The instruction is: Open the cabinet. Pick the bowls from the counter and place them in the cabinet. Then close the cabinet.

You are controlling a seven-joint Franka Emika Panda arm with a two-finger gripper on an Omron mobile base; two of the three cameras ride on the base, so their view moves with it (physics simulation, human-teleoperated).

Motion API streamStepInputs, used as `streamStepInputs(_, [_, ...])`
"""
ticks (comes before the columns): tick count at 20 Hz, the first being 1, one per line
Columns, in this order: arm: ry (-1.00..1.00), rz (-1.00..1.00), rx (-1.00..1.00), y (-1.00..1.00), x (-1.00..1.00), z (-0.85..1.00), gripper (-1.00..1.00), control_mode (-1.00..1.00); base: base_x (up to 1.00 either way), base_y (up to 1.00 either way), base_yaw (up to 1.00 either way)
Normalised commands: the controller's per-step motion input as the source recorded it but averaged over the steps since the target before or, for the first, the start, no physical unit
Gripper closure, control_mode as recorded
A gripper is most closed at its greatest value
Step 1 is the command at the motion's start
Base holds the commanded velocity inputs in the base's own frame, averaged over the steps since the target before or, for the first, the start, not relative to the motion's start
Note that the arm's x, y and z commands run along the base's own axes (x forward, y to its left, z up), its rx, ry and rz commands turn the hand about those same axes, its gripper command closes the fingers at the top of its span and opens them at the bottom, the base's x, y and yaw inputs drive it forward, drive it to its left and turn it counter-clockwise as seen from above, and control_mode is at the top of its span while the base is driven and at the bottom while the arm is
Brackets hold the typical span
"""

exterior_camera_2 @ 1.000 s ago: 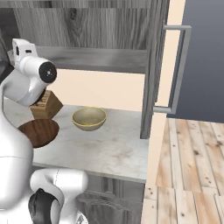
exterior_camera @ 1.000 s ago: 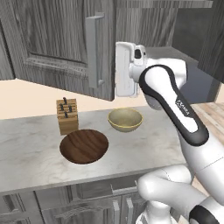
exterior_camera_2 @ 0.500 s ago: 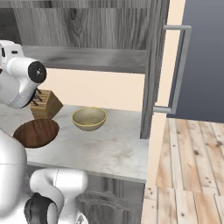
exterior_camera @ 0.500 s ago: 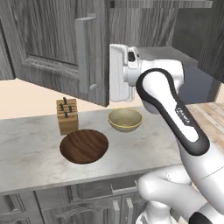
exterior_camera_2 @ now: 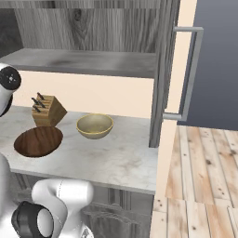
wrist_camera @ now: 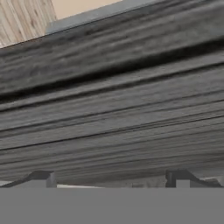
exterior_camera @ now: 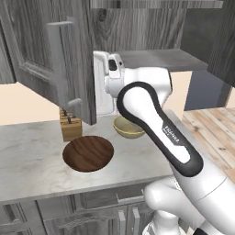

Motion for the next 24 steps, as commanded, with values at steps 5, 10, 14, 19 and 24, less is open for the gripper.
streamStepInputs(5, [0.00, 0.00, 0.00, 0.73, 0.00, -0.15, -1.00, -1.00, 0.00, 0.00, 0.00])
streamStepInputs(10, [0.01, 0.00, 0.00, 0.62, 0.00, -0.11, -1.00, -1.00, 0.00, 0.00, 0.00])
streamStepInputs(14, [0.01, -0.01, 0.00, 0.07, -0.15, 0.00, -1.00, -1.00, 0.00, 0.00, 0.00])
streamStepInputs(19, [0.01, -0.07, 0.00, -0.38, -0.34, 0.00, -1.00, -1.00, 0.00, 0.00, 0.00])
streamStepInputs(24, [0.08, -0.09, 0.00, -0.56, -0.20, 0.06, -1.00, -1.00, 0.00, 0.00, 0.00])
